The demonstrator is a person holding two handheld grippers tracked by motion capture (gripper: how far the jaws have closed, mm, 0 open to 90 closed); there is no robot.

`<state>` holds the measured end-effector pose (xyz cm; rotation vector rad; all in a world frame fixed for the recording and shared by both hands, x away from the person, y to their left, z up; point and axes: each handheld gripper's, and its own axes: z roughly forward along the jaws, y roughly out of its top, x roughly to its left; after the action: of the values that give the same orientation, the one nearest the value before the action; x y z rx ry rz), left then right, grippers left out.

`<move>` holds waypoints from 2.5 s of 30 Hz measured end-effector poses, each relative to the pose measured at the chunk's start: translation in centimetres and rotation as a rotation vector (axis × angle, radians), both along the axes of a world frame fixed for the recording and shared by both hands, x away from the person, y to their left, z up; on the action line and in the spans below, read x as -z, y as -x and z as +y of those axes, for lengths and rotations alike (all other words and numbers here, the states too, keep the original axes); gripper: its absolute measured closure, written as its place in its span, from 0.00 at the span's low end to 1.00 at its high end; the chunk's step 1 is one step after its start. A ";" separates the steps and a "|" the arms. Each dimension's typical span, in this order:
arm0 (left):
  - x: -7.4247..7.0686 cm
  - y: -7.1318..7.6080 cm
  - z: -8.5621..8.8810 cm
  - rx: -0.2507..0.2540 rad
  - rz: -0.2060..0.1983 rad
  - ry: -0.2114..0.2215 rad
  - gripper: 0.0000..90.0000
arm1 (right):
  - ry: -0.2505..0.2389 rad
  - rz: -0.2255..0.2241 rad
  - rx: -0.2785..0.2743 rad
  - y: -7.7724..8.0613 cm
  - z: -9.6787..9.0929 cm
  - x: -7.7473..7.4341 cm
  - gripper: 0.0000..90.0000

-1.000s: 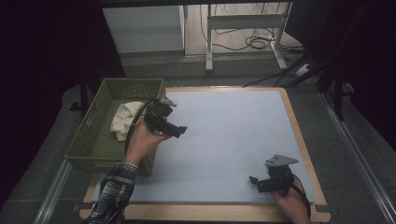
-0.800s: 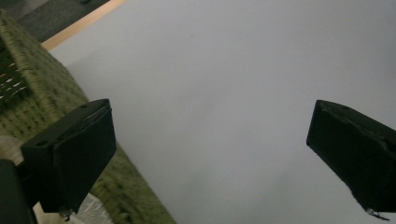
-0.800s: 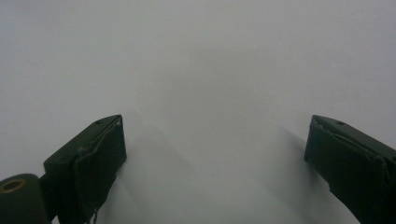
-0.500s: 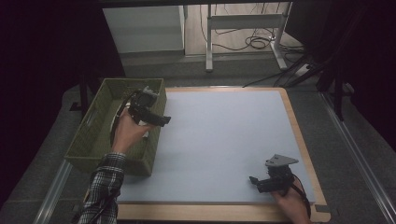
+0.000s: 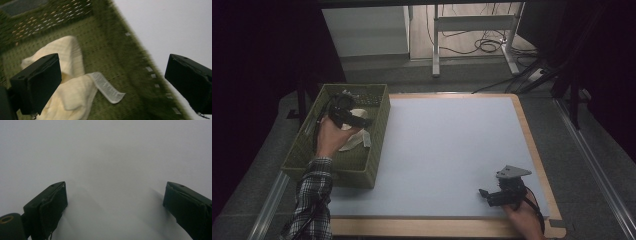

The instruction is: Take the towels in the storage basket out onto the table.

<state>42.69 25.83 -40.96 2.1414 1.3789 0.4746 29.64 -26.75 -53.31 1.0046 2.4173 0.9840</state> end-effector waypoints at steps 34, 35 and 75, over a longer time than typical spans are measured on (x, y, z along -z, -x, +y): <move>9.7 -6.2 5.5 -0.144 0.411 -0.087 0.40 | -0.001 0.000 0.000 0.0 0.0 0.0 0.06; 9.7 -6.1 5.6 -0.131 0.425 -0.091 0.49 | -0.001 0.000 0.000 0.0 0.0 0.0 0.06; 1.6 0.9 6.7 -0.053 0.089 0.093 0.85 | -0.001 0.000 0.000 0.0 0.0 0.0 0.06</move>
<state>41.78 32.49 -42.53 2.0776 1.4801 0.3320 29.63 -26.74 -53.32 1.0043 2.4170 0.9851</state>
